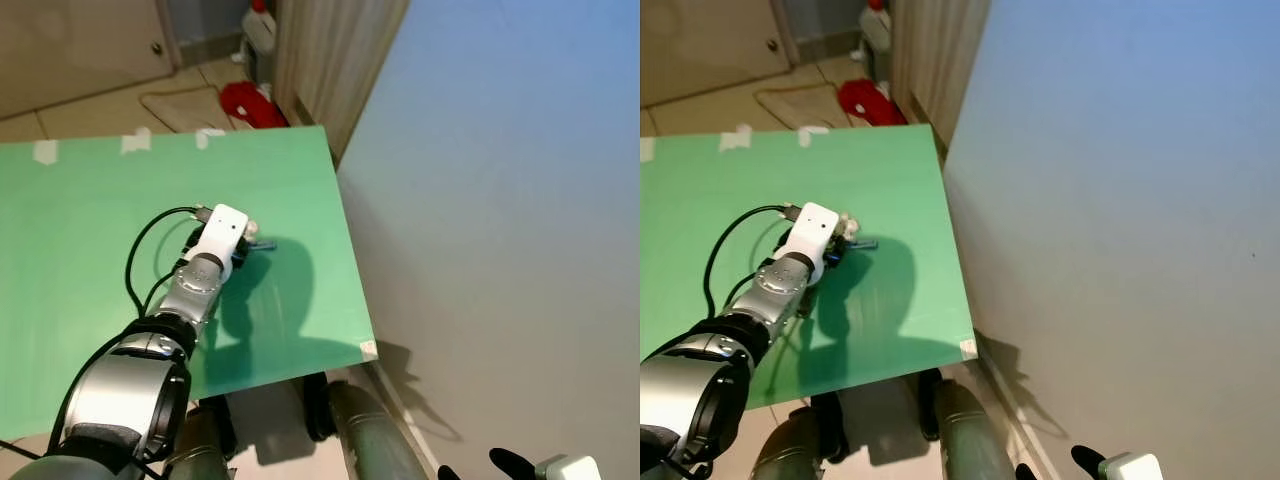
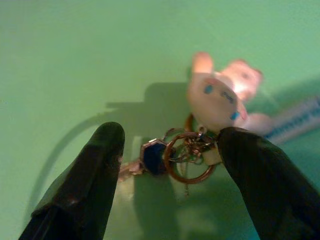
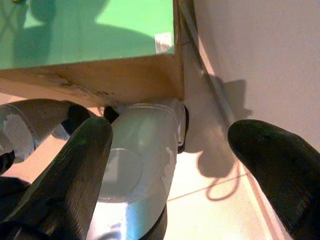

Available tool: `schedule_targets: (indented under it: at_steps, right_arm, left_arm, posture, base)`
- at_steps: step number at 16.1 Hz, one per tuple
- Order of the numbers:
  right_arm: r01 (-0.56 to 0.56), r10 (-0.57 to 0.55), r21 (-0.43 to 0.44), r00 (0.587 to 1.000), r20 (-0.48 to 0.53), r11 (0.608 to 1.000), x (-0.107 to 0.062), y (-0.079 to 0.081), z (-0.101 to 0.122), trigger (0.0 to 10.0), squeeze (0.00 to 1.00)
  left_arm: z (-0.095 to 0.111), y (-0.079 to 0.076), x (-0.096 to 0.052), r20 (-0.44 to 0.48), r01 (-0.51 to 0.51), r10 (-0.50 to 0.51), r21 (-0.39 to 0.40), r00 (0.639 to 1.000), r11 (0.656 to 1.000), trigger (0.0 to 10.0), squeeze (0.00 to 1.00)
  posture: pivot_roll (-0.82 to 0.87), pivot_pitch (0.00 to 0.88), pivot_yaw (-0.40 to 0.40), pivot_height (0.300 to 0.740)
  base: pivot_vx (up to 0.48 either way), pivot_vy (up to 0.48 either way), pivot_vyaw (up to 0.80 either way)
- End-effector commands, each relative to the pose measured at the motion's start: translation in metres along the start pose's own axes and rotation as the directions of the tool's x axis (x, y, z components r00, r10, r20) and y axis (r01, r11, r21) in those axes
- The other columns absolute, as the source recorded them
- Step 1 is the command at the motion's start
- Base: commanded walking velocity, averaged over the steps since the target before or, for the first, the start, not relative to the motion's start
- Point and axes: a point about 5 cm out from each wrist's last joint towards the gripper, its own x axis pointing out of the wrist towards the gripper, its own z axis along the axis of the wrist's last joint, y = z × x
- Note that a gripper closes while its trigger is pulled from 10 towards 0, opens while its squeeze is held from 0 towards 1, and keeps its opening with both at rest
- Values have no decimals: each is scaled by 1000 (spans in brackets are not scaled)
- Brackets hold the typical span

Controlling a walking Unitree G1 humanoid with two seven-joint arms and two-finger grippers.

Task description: Hang keys on a hook

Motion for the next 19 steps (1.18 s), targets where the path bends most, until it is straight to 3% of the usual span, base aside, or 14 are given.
schedule_targets:
  at_steps: [1,3,5,6,11,15,17,19]
  right_arm:
    - [31,-31,6,998,-46,999,-10,-3,-5,10000,0]
    - [32,-32,8,998,-51,999,-10,-2,-5,10000,0]
    - [32,-31,7,998,-51,999,-9,-1,-4,10000,0]
    - [32,-31,6,998,-52,999,-7,-3,-3,10000,0]
    - [26,-26,0,999,-41,1000,3,-6,-1,10000,0]
    - [7,-7,-7,1000,-18,1000,18,-10,2,10000,0]
    - [-8,8,-13,1000,7,1000,36,-15,5,10000,0]
    - [-26,27,-17,999,33,1000,51,-17,9,10000,0]
  left_arm:
    - [-8,-10,-2,-31,39,-40,-29,999,999,10000,0]
    - [-4,-17,-1,-8,93,-94,-101,996,991,10000,0]
    - [-6,-22,-2,-20,117,-120,-107,993,987,10000,0]
    - [-13,-24,-3,-63,129,-138,-122,988,984,0,0]
    - [-18,-31,-5,-65,120,-133,-170,989,978,0,0]
    - [13,-42,-3,139,128,-102,-194,985,973,0,0]
    - [29,-58,-7,261,198,-133,-241,956,950,0,0]
    - [37,-66,-11,337,246,-167,-206,927,947,0,0]
  posture:
    - [-604,427,-182,740]
    - [-604,427,-183,740]
    - [-600,424,-183,740]
    - [-593,421,-181,740]
    - [-563,401,-175,740]
    - [-509,379,-156,740]
    - [-442,348,-134,740]
    - [-392,320,-125,740]
  base:
    - [0,0,0]
    - [0,0,0]
    - [0,0,0]
    - [0,0,0]
    - [0,0,0]
    - [0,0,0]
    - [0,0,0]
    - [0,0,0]
